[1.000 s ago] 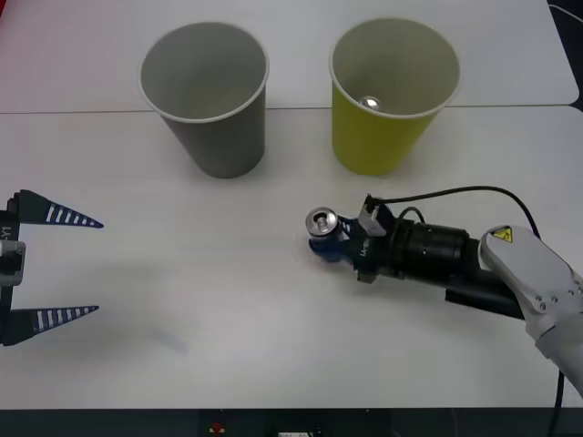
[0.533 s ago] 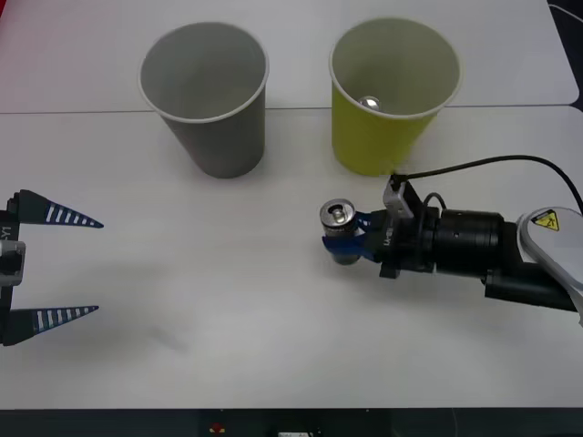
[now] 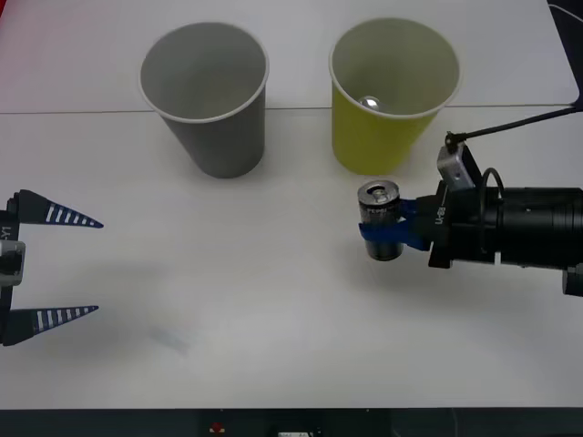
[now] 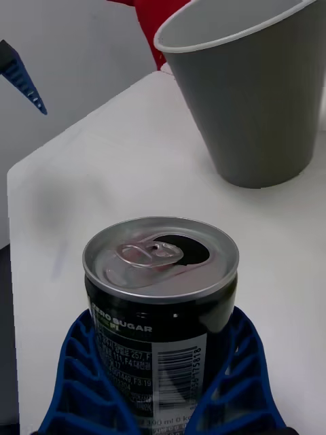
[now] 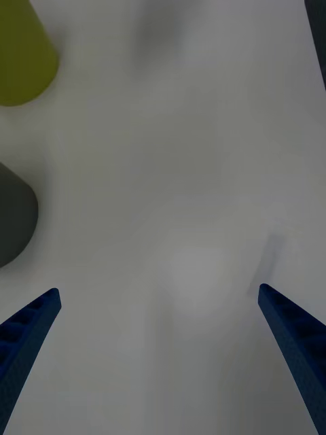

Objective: Put the can into the green bin and the plastic bottle into the gray bin

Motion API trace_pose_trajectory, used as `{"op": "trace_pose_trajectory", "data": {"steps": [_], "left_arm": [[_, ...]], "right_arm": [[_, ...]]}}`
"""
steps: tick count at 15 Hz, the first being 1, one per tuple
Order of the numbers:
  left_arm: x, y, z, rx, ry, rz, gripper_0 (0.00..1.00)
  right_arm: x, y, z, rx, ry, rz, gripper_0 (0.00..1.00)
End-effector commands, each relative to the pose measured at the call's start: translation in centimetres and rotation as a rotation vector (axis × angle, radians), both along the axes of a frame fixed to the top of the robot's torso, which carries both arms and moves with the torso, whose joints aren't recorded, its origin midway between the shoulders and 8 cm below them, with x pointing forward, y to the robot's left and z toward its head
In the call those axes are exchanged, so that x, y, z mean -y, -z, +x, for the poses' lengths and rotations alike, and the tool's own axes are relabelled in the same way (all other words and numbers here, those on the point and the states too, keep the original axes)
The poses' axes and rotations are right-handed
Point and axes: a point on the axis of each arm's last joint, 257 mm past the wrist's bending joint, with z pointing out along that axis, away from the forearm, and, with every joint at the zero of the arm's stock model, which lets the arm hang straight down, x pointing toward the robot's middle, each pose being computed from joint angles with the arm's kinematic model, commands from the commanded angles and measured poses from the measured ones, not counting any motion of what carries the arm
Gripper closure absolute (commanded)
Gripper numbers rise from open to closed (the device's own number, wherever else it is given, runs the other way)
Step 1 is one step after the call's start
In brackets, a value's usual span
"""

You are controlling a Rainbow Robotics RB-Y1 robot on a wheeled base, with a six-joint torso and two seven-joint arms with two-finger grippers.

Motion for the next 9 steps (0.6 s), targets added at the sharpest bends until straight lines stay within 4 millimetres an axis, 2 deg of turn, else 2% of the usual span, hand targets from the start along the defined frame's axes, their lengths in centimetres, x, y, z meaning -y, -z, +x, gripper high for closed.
{"op": "trace_pose_trajectory", "data": {"steps": [1, 4, 9], "left_arm": [[0.0, 0.0, 0.0, 0.0, 0.0, 0.0, 0.0], [0.0, 0.0, 0.0, 0.0, 0.0, 0.0, 0.0], [0.0, 0.0, 0.0, 0.0, 0.0, 0.0, 0.0]], "right_arm": [[2.2, -2.0, -0.1, -0.05, 0.057, -0.046, 1.0], [4.5, -4.2, -0.2, -0.119, 0.107, -0.09, 1.0], [6.2, -7.8, -0.5, -0.188, 0.203, -0.125, 1.0]]}}
